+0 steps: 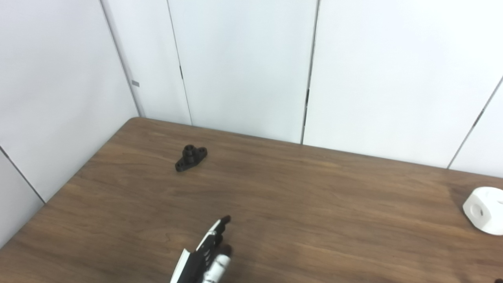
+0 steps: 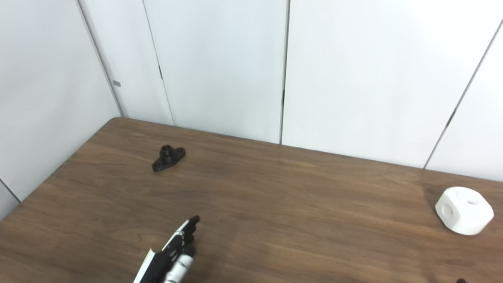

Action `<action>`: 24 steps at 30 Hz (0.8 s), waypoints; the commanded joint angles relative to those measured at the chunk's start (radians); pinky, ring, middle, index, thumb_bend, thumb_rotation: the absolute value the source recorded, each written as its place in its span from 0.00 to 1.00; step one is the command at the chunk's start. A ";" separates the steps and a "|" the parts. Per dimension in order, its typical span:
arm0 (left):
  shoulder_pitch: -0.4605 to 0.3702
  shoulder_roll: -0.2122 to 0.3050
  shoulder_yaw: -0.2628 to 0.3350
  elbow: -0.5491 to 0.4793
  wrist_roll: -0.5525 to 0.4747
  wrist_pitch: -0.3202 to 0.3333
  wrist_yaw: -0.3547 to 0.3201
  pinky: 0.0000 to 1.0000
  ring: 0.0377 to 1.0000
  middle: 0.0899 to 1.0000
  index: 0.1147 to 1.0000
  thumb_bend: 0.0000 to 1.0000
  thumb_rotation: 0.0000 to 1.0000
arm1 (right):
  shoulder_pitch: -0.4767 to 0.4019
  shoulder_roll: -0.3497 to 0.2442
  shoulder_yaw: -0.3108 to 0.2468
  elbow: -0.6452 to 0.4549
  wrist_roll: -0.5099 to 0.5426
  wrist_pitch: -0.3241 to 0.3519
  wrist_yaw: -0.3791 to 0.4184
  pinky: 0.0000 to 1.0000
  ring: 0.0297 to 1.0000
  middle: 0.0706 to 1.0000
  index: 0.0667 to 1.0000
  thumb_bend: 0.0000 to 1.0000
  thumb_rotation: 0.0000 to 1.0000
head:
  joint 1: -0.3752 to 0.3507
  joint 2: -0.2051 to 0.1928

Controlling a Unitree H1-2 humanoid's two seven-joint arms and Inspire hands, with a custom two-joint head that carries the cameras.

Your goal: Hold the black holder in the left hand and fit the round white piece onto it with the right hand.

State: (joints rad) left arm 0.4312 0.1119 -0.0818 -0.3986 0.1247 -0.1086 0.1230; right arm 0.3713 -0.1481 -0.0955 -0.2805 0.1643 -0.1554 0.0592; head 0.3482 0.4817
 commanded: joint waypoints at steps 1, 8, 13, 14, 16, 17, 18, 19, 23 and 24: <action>-0.027 -0.079 0.015 -0.062 0.067 0.017 0.039 0.89 0.92 0.91 0.87 0.61 0.33 | -0.010 0.009 -0.014 -0.008 -0.011 -0.009 -0.012 1.00 1.00 0.97 0.92 0.50 0.80 | -0.004 0.001; -0.168 -0.056 0.115 -0.184 0.269 0.276 0.088 0.91 0.89 0.86 0.85 0.72 0.23 | -0.009 0.021 -0.009 -0.012 -0.044 -0.011 -0.024 1.00 1.00 0.97 0.93 0.50 0.81 | -0.025 0.002; -0.267 0.033 0.167 -0.208 0.391 0.461 0.033 0.90 0.93 0.92 0.86 0.74 0.29 | -0.010 0.035 -0.006 -0.011 -0.074 -0.016 -0.040 1.00 1.00 0.95 0.91 0.46 0.84 | -0.026 0.006; -0.286 0.051 0.175 -0.203 0.414 0.482 0.022 0.88 0.93 0.92 0.86 0.76 0.29 | -0.011 0.038 -0.005 -0.009 -0.075 -0.017 -0.042 1.00 1.00 0.95 0.91 0.45 0.84 | -0.026 0.006; -0.319 0.079 0.187 -0.182 0.457 0.508 0.004 0.87 0.93 0.93 0.86 0.79 0.31 | -0.013 0.038 -0.002 -0.001 -0.076 -0.024 -0.041 1.00 1.00 0.95 0.91 0.44 0.83 | -0.029 0.005; -0.334 0.089 0.191 -0.169 0.474 0.519 -0.004 0.87 0.93 0.93 0.86 0.80 0.32 | -0.014 0.036 0.000 0.002 -0.076 -0.029 -0.039 1.00 1.00 0.95 0.91 0.44 0.83 | -0.029 0.005; -0.350 0.098 0.195 -0.155 0.489 0.526 -0.009 0.86 0.94 0.93 0.86 0.81 0.33 | -0.016 0.034 0.000 0.006 -0.074 -0.035 -0.039 1.00 1.00 0.95 0.90 0.45 0.83 | -0.029 0.005; -0.360 0.103 0.197 -0.146 0.498 0.530 -0.013 0.86 0.94 0.93 0.86 0.82 0.34 | -0.017 0.033 0.001 0.007 -0.073 -0.038 -0.039 1.00 1.00 0.95 0.90 0.45 0.82 | -0.029 0.005; -0.414 0.120 0.213 -0.104 0.570 0.575 -0.050 0.85 0.93 0.92 0.83 0.86 0.40 | -0.020 0.032 -0.006 -0.003 -0.047 -0.022 -0.042 1.00 1.00 0.94 0.90 0.45 0.81 | -0.033 0.010; -0.426 0.121 0.221 -0.095 0.586 0.577 -0.062 0.85 0.93 0.91 0.82 0.87 0.41 | -0.022 0.028 -0.008 0.001 -0.042 -0.025 -0.040 1.00 1.00 0.95 0.90 0.44 0.81 | -0.033 0.012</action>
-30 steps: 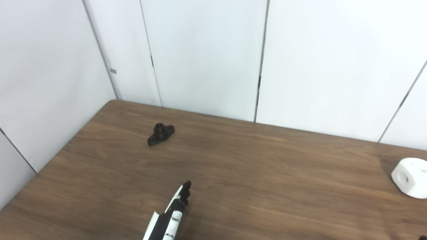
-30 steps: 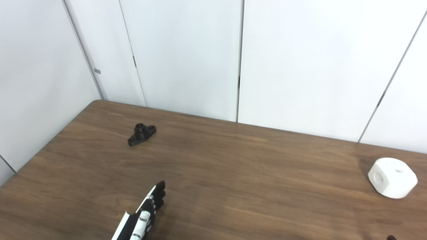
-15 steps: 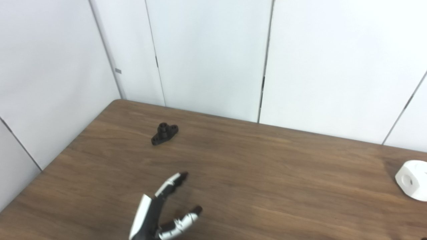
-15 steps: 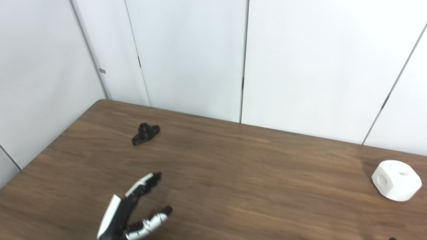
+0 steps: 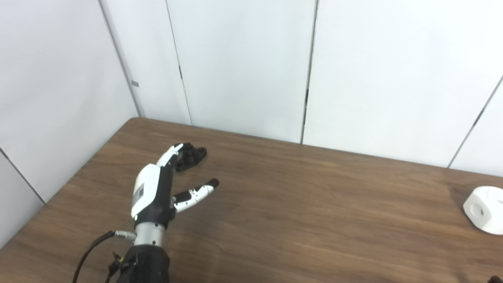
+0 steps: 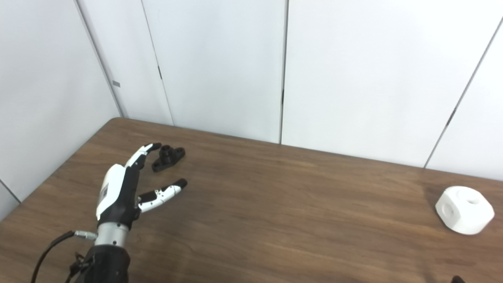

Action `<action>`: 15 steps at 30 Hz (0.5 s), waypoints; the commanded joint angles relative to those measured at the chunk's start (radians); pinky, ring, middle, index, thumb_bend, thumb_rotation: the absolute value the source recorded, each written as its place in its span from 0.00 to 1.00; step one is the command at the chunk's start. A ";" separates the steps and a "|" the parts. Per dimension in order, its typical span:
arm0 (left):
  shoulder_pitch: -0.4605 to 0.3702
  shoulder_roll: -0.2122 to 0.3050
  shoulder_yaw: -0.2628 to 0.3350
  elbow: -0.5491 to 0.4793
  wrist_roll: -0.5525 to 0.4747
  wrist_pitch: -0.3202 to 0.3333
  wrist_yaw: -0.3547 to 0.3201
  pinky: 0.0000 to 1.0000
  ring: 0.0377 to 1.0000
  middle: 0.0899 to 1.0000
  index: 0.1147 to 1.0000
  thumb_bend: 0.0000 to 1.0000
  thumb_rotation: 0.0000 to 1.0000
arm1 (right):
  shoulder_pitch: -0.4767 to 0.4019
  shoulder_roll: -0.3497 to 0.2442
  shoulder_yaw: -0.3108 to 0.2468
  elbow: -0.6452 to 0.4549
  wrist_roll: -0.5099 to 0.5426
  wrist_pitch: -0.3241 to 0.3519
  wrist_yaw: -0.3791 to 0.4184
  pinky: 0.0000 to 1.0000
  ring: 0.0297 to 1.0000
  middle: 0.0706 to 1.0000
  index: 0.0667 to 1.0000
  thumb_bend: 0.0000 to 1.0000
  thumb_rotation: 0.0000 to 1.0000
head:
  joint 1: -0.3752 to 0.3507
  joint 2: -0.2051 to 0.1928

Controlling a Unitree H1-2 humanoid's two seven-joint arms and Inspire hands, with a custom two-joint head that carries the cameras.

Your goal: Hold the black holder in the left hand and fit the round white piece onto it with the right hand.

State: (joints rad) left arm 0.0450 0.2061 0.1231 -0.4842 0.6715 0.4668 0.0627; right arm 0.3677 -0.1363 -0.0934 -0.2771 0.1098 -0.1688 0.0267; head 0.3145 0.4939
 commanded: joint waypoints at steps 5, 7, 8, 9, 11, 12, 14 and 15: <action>-0.107 0.043 0.055 0.070 0.107 0.003 -0.052 0.88 0.93 0.90 0.80 0.86 0.43 | -0.023 0.008 -0.012 0.018 0.018 -0.028 0.001 1.00 1.00 0.95 0.89 0.46 0.80 | -0.004 0.002; -0.131 0.055 0.061 0.109 0.129 0.002 -0.056 0.87 0.92 0.89 0.79 0.86 0.46 | -0.020 0.008 -0.008 0.018 0.017 -0.033 0.003 1.00 1.00 0.94 0.89 0.46 0.80 | -0.007 0.004; -0.144 0.059 0.067 0.129 0.138 0.002 -0.057 0.87 0.92 0.89 0.79 0.86 0.46 | -0.019 0.008 -0.006 0.019 0.019 -0.036 0.005 1.00 1.00 0.94 0.89 0.46 0.80 | -0.009 0.004; -0.158 0.064 0.071 0.152 0.144 0.002 -0.052 0.88 0.92 0.89 0.79 0.86 0.47 | -0.017 0.009 -0.005 0.016 0.021 -0.033 0.006 1.00 1.00 0.95 0.89 0.48 0.79 | -0.011 0.006; -0.187 0.079 0.078 0.197 0.150 0.002 -0.044 0.88 0.92 0.88 0.78 0.87 0.46 | -0.015 0.012 -0.005 0.008 0.024 -0.024 0.004 1.00 1.00 0.95 0.90 0.50 0.79 | -0.012 0.007; -0.199 0.086 0.081 0.215 0.147 0.002 -0.040 0.89 0.92 0.88 0.78 0.87 0.46 | -0.014 0.010 -0.004 0.005 0.023 -0.022 0.005 1.00 1.00 0.95 0.90 0.51 0.78 | -0.012 0.007; -0.224 0.099 0.092 0.252 0.136 0.002 -0.041 0.89 0.92 0.88 0.78 0.87 0.45 | -0.016 -0.004 0.001 0.006 0.022 -0.027 0.019 1.00 1.00 0.98 0.93 0.49 0.83 | -0.013 0.007; -0.237 0.106 0.096 0.273 0.133 0.002 -0.043 0.90 0.92 0.89 0.79 0.87 0.45 | -0.017 -0.007 0.002 0.005 0.023 -0.024 0.022 1.00 1.00 0.98 0.94 0.48 0.85 | -0.012 0.006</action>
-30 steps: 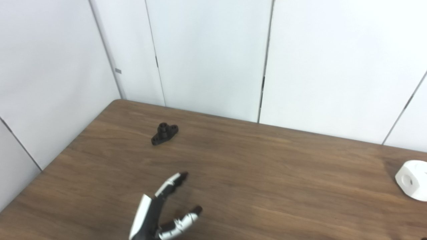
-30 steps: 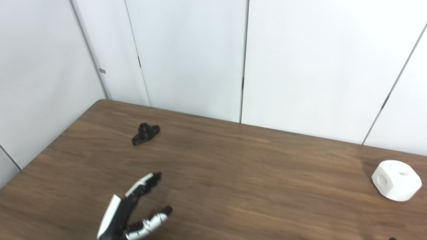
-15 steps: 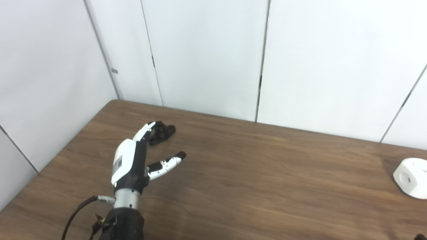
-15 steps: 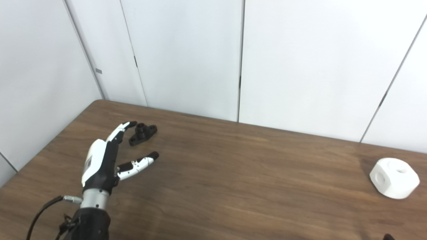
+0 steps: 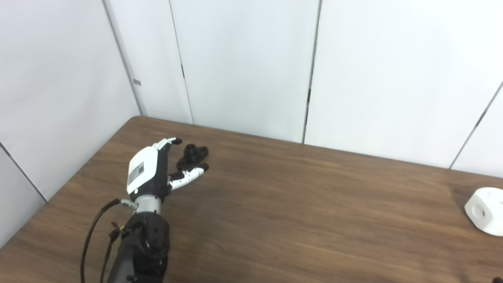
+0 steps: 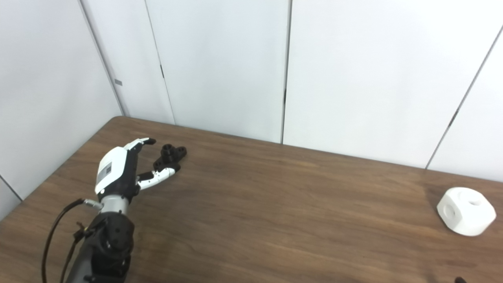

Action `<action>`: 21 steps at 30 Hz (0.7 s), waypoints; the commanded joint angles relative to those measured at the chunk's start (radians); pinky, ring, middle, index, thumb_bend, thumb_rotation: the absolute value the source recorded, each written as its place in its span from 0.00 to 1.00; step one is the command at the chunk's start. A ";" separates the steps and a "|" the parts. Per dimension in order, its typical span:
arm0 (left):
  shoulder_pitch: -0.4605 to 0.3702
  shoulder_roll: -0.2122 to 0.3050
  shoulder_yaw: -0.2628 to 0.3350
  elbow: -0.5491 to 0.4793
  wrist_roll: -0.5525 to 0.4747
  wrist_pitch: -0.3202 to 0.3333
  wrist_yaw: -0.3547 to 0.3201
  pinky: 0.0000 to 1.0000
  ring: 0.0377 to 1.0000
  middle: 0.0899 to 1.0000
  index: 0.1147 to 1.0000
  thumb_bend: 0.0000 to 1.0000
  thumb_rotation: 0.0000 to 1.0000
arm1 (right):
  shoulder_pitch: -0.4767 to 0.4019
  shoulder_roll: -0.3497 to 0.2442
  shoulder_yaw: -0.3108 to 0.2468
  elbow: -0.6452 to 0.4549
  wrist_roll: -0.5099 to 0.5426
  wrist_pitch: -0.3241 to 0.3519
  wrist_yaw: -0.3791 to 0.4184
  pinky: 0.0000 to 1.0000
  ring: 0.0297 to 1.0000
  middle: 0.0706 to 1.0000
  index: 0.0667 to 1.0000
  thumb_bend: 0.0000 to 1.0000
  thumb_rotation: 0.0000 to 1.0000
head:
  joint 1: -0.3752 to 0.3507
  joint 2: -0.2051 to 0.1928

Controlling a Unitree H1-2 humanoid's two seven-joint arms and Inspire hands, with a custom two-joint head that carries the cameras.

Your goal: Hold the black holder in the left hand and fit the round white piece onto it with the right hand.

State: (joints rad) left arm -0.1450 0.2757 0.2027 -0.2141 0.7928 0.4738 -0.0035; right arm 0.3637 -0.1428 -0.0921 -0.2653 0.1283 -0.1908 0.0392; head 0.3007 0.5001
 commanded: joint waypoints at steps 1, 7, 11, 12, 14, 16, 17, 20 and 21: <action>-0.060 0.044 0.019 0.023 0.012 -0.005 0.020 0.91 0.93 0.89 0.79 0.86 0.44 | -0.014 -0.003 0.001 -0.007 0.007 0.004 0.012 1.00 1.00 0.99 0.95 0.48 0.86 | 0.001 0.000; -0.115 0.096 -0.004 0.130 0.019 -0.005 0.028 0.91 0.93 0.90 0.77 0.85 0.42 | -0.019 -0.001 -0.003 -0.011 0.026 0.037 0.012 1.00 1.00 1.00 0.96 0.50 0.86 | 0.000 0.014; -0.151 0.117 -0.023 0.212 0.035 -0.005 0.047 0.94 0.93 0.89 0.76 0.86 0.41 | -0.023 0.001 -0.002 -0.019 0.033 0.062 0.012 1.00 1.00 1.00 0.97 0.50 0.85 | -0.003 0.016; -0.162 0.117 -0.023 0.235 0.043 -0.005 0.053 0.94 0.93 0.89 0.76 0.87 0.41 | -0.022 0.002 -0.002 -0.023 0.033 0.067 0.011 1.00 1.00 1.00 0.97 0.50 0.85 | -0.005 0.017; -0.179 0.114 -0.017 0.271 0.053 -0.004 0.057 0.95 0.93 0.90 0.75 0.87 0.41 | -0.021 0.002 -0.001 -0.027 0.032 0.069 0.012 1.00 1.00 1.00 0.97 0.51 0.84 | -0.007 0.019; -0.194 0.110 -0.009 0.296 0.041 -0.004 0.059 0.96 0.94 0.91 0.75 0.87 0.40 | -0.021 0.002 -0.002 -0.028 0.031 0.069 0.011 1.00 1.00 1.00 0.98 0.50 0.84 | -0.007 0.020; -0.201 0.107 -0.004 0.306 0.033 -0.004 0.059 0.96 0.93 0.90 0.75 0.87 0.39 | -0.021 0.002 -0.003 -0.029 0.031 0.070 0.011 1.00 1.00 1.00 0.98 0.51 0.84 | -0.006 0.019; -0.225 0.098 0.014 0.340 0.027 -0.004 0.039 0.94 0.92 0.89 0.75 0.88 0.39 | -0.017 0.005 -0.005 -0.034 0.036 0.077 0.009 1.00 1.00 1.00 0.97 0.53 0.84 | -0.006 0.021; -0.234 0.095 0.020 0.352 0.031 -0.004 0.028 0.93 0.92 0.88 0.75 0.88 0.38 | -0.017 0.005 -0.005 -0.035 0.036 0.079 0.008 1.00 1.00 1.00 0.97 0.54 0.84 | -0.006 0.021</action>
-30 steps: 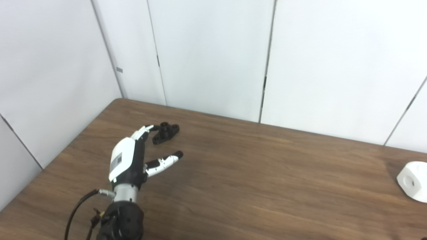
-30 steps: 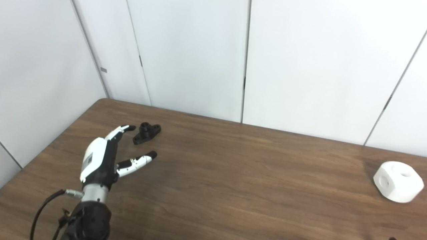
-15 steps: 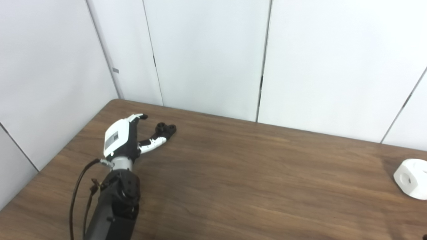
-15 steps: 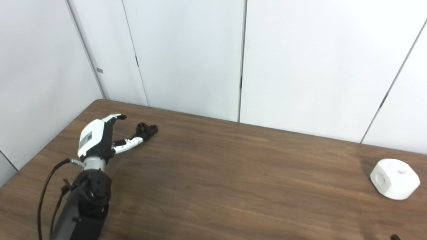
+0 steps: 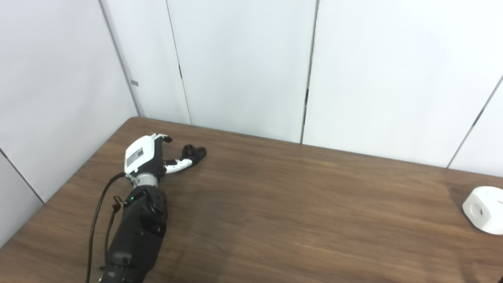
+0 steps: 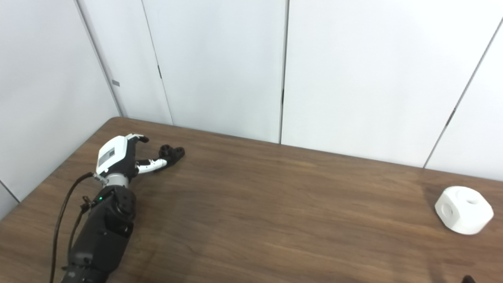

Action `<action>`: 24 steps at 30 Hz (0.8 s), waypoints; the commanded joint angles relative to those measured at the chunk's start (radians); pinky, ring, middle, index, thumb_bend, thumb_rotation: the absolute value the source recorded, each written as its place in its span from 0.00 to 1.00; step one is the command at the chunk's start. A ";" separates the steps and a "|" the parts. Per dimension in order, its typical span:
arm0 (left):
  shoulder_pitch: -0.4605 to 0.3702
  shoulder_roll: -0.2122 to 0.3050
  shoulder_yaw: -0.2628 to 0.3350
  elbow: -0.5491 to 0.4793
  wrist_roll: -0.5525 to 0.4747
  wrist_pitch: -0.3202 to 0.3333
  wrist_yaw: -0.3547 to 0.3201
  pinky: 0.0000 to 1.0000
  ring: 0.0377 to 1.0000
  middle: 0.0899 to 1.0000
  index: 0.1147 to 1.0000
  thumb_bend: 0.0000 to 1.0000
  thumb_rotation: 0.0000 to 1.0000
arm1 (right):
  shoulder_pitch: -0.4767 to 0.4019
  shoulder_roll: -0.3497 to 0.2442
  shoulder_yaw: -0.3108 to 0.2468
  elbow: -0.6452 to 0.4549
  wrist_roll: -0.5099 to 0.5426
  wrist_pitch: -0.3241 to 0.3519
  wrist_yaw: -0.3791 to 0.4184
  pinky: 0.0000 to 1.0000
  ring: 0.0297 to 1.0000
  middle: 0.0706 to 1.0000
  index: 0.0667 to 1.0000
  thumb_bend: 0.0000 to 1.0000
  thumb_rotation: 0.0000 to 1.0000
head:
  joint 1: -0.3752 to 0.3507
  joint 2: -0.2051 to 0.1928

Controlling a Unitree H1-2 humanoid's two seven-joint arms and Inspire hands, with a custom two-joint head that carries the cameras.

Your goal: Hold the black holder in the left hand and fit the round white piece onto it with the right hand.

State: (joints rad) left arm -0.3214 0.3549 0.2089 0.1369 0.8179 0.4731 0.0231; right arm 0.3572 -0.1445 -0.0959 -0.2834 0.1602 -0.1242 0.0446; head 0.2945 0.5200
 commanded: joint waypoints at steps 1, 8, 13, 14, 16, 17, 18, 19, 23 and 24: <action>-0.065 0.015 0.017 0.012 0.000 -0.004 -0.003 0.93 0.92 0.88 0.75 0.88 0.38 | -0.010 0.007 -0.001 -0.017 0.003 0.012 0.003 1.00 1.00 1.00 0.97 0.54 0.84 | 0.000 0.001; -0.125 0.011 0.042 0.103 0.036 -0.003 -0.039 0.83 0.88 0.85 0.69 0.91 0.40 | -0.008 0.006 0.001 -0.026 -0.023 0.022 -0.004 1.00 1.00 1.00 0.97 0.56 0.87 | -0.001 0.002; -0.139 0.022 0.038 0.139 0.032 -0.003 -0.056 0.85 0.89 0.85 0.69 0.93 0.42 | -0.007 0.006 0.000 -0.025 -0.030 0.021 -0.005 1.00 1.00 1.00 0.97 0.56 0.88 | -0.003 0.003; -0.143 0.024 0.039 0.147 0.033 -0.003 -0.068 0.85 0.89 0.85 0.69 0.93 0.42 | -0.007 0.006 0.001 -0.026 -0.032 0.022 -0.005 1.00 1.00 1.00 0.97 0.56 0.88 | -0.004 0.003; -0.148 0.027 0.038 0.158 0.042 -0.003 -0.091 0.84 0.90 0.85 0.69 0.94 0.45 | -0.007 0.008 0.000 -0.028 -0.033 0.024 -0.006 1.00 1.00 1.00 0.97 0.56 0.88 | -0.004 0.004; -0.151 0.028 0.038 0.163 0.050 -0.003 -0.105 0.84 0.90 0.85 0.69 0.94 0.46 | -0.007 0.008 0.000 -0.029 -0.032 0.026 -0.006 1.00 1.00 1.00 0.97 0.56 0.88 | -0.006 0.005; -0.152 0.027 0.038 0.164 0.053 -0.003 -0.113 0.84 0.90 0.85 0.69 0.94 0.47 | -0.007 0.008 -0.001 -0.029 -0.031 0.027 -0.006 1.00 1.00 1.00 0.97 0.56 0.88 | -0.006 0.005; -0.152 0.026 0.038 0.165 0.055 -0.003 -0.118 0.85 0.90 0.86 0.69 0.94 0.47 | -0.008 0.007 -0.001 -0.029 -0.031 0.027 -0.006 1.00 1.00 1.00 0.97 0.57 0.88 | -0.006 0.005; -0.155 0.017 0.047 0.161 0.092 -0.003 -0.168 0.88 0.92 0.88 0.68 0.92 0.46 | -0.007 0.005 -0.001 -0.029 -0.024 0.027 -0.002 1.00 1.00 1.00 0.97 0.56 0.88 | -0.006 0.006; -0.155 0.017 0.045 0.164 0.098 -0.003 -0.169 0.88 0.92 0.88 0.68 0.92 0.45 | -0.006 0.005 -0.001 -0.028 -0.019 0.028 0.001 1.00 1.00 0.99 0.97 0.56 0.88 | -0.006 0.007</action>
State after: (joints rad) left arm -0.4299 0.3442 0.2456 0.3126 0.8903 0.4725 -0.1457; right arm 0.3567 -0.1439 -0.0955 -0.2978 0.1326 -0.1078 0.0389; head 0.2884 0.5262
